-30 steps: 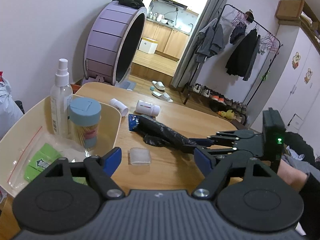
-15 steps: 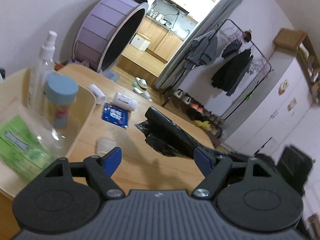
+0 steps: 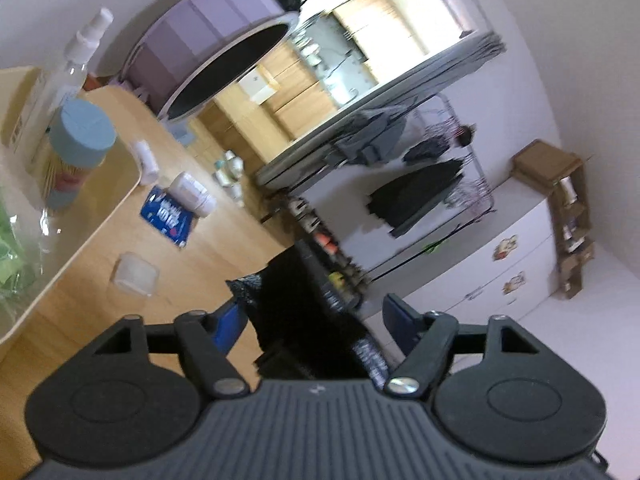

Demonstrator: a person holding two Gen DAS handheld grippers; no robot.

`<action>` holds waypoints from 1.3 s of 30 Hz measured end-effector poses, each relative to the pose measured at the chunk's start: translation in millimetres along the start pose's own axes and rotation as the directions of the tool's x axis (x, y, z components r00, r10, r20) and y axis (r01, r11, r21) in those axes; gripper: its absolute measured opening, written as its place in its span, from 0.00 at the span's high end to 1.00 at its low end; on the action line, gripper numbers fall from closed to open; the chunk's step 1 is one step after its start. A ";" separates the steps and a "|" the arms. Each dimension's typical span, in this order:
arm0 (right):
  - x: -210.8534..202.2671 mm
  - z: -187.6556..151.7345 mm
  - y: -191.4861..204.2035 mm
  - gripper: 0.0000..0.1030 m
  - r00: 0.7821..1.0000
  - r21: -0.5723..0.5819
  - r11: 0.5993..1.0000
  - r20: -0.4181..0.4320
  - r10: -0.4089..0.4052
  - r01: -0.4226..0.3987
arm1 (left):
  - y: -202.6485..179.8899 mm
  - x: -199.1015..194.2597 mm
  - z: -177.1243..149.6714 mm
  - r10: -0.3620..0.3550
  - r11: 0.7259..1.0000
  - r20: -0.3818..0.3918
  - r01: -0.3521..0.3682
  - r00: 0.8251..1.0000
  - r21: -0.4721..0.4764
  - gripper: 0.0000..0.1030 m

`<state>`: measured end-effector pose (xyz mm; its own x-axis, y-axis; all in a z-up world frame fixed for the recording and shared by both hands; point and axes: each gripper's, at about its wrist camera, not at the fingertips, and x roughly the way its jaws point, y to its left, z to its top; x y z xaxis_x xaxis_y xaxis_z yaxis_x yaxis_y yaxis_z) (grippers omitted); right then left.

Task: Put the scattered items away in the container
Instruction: 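Carry the black bag with the right tool into the basket and release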

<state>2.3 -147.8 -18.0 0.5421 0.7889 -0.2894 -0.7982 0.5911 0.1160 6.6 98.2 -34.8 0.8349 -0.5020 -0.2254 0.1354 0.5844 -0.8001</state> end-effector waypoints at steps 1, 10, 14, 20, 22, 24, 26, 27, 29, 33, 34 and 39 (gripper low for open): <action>0.6 0.0 0.9 0.79 1.000 0.002 1.000 0.001 0.005 -0.005 | -1.0 -2.3 0.5 0.003 1.000 0.003 -0.003 1.000 0.008 0.59; 32.9 5.1 7.6 0.79 0.996 0.013 0.997 -0.023 0.082 -0.081 | 5.5 -37.6 16.1 0.074 0.997 0.070 -0.076 0.995 0.030 0.66; 63.4 12.2 13.5 0.79 0.987 0.001 0.988 -0.043 0.152 -0.152 | 20.0 -62.9 31.0 0.127 0.992 0.115 -0.129 0.985 0.004 0.67; 119.3 20.0 32.9 0.78 0.967 -0.059 0.968 -0.098 0.236 -0.243 | 41.5 -95.3 52.6 0.219 0.975 0.167 -0.220 0.961 -0.013 0.69; 134.3 18.7 40.5 0.78 0.962 -0.060 0.965 -0.110 0.249 -0.256 | 41.5 -98.8 60.7 0.248 0.967 0.172 -0.255 0.953 0.020 0.70; 144.1 15.4 49.0 0.78 0.959 -0.048 0.963 -0.116 0.257 -0.264 | 38.8 -100.2 69.0 0.282 0.952 0.173 -0.297 0.944 0.068 0.71; 154.9 12.8 55.6 0.78 0.958 -0.039 0.963 -0.125 0.260 -0.266 | 33.6 -98.6 76.2 0.328 0.926 0.171 -0.352 0.929 0.137 0.71; 157.5 11.9 59.3 0.78 0.957 -0.035 0.964 -0.130 0.259 -0.265 | 30.9 -96.9 78.7 0.347 0.911 0.171 -0.375 0.922 0.170 0.71; 167.5 10.7 65.2 0.78 0.955 -0.024 0.964 -0.146 0.258 -0.264 | 26.3 -92.5 83.4 0.390 0.876 0.168 -0.421 0.905 0.236 0.72; 184.1 9.2 77.9 0.78 0.948 -0.022 0.964 -0.189 0.255 -0.263 | 30.7 -86.2 89.0 0.455 0.831 0.143 -0.477 0.879 0.286 0.72; 187.1 9.0 81.3 0.78 0.947 -0.029 0.964 -0.202 0.251 -0.262 | 32.8 -83.5 89.8 0.469 0.824 0.128 -0.485 0.874 0.292 0.72; 193.6 6.4 101.6 0.76 0.937 -0.093 0.962 -0.267 0.224 -0.256 | 45.8 -61.8 91.8 0.557 0.764 0.068 -0.543 0.828 0.349 0.75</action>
<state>27.8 66.0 -56.1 0.2595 0.8271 -0.4986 -0.9312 0.3512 0.0978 10.2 214.5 -6.5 0.8030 -0.0468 -0.5941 -0.1634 0.9414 -0.2951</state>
